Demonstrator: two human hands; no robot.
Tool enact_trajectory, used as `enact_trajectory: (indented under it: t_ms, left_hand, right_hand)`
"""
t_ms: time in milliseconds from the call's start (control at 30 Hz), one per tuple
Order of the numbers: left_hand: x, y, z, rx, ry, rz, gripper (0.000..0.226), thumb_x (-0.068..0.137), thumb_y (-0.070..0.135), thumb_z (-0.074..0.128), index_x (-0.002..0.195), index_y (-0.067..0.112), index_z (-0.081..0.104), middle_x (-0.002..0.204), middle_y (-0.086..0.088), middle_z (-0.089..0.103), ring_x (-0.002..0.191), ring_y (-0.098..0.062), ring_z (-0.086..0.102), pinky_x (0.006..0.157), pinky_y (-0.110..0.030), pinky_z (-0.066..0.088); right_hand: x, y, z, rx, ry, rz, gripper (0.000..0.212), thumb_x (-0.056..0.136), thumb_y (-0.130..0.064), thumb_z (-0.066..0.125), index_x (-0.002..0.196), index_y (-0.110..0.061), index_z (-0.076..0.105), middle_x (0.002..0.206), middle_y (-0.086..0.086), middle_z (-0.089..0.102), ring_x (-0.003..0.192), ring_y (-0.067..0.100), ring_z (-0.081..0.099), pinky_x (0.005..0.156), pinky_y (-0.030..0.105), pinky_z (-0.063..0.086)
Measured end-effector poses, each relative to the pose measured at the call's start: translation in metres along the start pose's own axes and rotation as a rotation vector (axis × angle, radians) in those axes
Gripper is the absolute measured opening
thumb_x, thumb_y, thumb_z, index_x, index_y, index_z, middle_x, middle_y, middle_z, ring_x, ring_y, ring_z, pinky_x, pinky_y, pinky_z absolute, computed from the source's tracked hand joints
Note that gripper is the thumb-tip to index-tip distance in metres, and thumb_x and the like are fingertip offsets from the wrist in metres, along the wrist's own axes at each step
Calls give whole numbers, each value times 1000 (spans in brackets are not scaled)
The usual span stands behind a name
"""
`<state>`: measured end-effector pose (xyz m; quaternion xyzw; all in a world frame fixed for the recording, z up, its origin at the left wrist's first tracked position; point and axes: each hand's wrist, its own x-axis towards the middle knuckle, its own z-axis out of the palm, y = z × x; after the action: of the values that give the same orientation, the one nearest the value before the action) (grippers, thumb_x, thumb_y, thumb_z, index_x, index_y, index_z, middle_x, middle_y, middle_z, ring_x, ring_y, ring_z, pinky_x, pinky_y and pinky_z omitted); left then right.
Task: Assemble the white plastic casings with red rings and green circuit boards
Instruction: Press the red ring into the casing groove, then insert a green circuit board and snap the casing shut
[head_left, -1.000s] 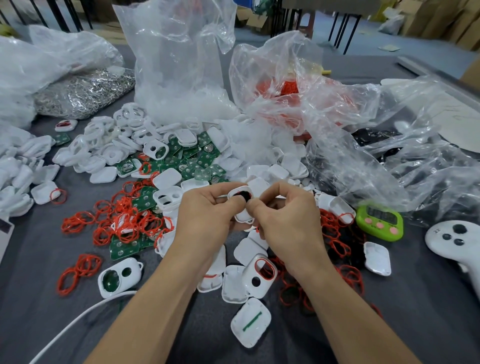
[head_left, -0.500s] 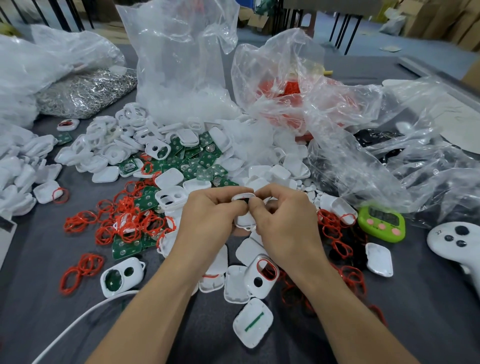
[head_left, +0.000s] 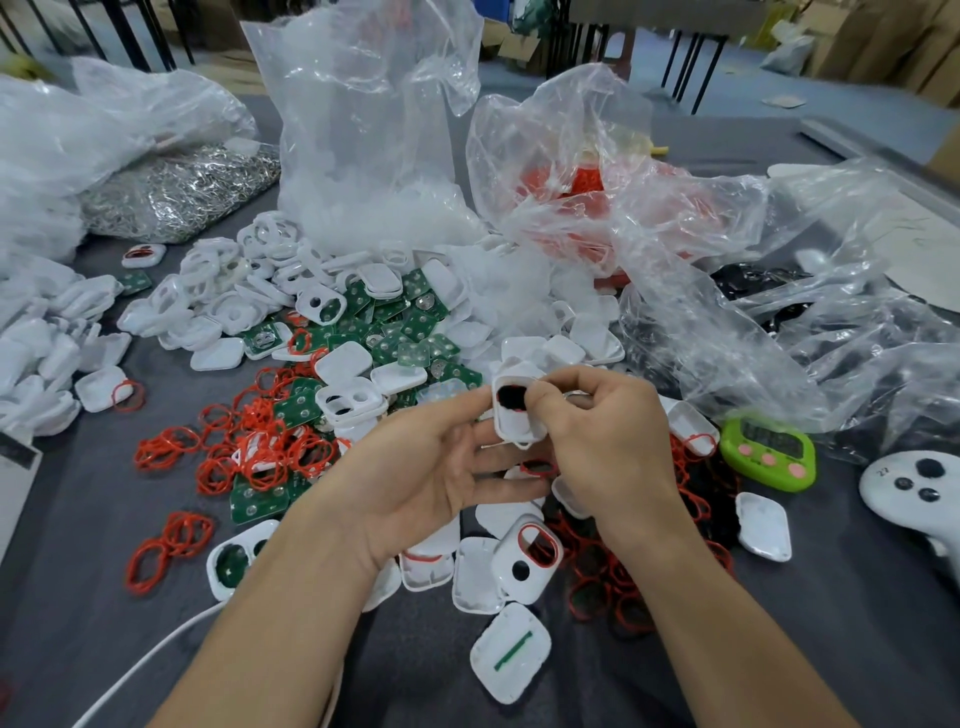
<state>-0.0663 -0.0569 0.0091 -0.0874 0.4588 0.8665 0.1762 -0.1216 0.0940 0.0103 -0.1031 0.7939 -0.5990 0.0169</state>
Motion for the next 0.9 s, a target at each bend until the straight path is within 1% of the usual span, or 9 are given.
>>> enact_trajectory:
  t_ms: [100,267,333,400,467,533,633,767,900]
  left_hand:
    - [1,-3,0,-60,11,29,41,98,26,54,136,16,66,139,-18,63,119,-35,64,106,-58,50]
    - [4,-5,4,-141,62,77,39,91,19,59,128,15,71,129,-16,70,110,-30,72,88,-45,61]
    - [4,-5,6,-143,92,88,39,89,19,61,125,15,73,122,-14,73,100,-25,75,83,-39,62]
    - [4,-6,8,-149,101,92,42,89,21,61,129,15,71,120,-14,73,96,-23,76,84,-38,62]
    - [3,-5,7,-177,108,88,42,91,23,60,131,14,69,123,-16,72,99,-24,75,87,-38,62]
    - [2,-2,5,-218,127,87,37,95,23,57,128,13,70,124,-17,72,100,-24,75,88,-37,62]
    - [2,1,-1,-276,151,109,35,95,22,56,123,10,73,123,-17,73,98,-25,76,83,-37,63]
    - [1,4,-6,-321,165,140,33,91,22,59,115,9,77,122,-16,73,97,-26,76,83,-37,63]
    - [1,5,-11,-346,177,151,31,98,21,54,114,9,78,124,-17,73,101,-26,76,83,-37,63]
  right_hand:
    - [1,-1,-2,-51,-7,0,8,83,-36,74,75,-37,76,54,5,66,55,30,64,51,43,57]
    - [3,-1,-6,-98,-35,19,8,77,-40,69,77,-37,76,45,-5,54,43,9,47,43,24,44]
    - [2,-4,-7,-84,-67,37,11,77,-45,73,77,-35,78,47,-11,59,44,6,54,47,20,47]
    - [4,-7,-10,-5,-79,84,21,77,-51,77,80,-29,79,58,-8,70,55,9,68,56,28,57]
    - [13,-8,-16,-16,-19,80,26,83,-50,76,78,-24,78,54,-13,66,49,1,61,54,25,51]
    - [29,-10,-22,-125,82,26,24,88,-46,74,75,-26,77,53,-13,64,46,0,55,55,23,44]
    - [65,-20,-21,-338,103,-70,11,89,-35,74,80,-29,78,67,-16,72,62,-2,65,61,18,47]
    - [116,-25,-1,-711,-81,-88,23,90,-17,73,112,-22,78,113,-1,76,107,19,69,97,29,53]
    - [130,-17,10,-854,-138,-98,19,84,-15,80,100,-23,77,104,2,75,100,24,68,89,32,56]
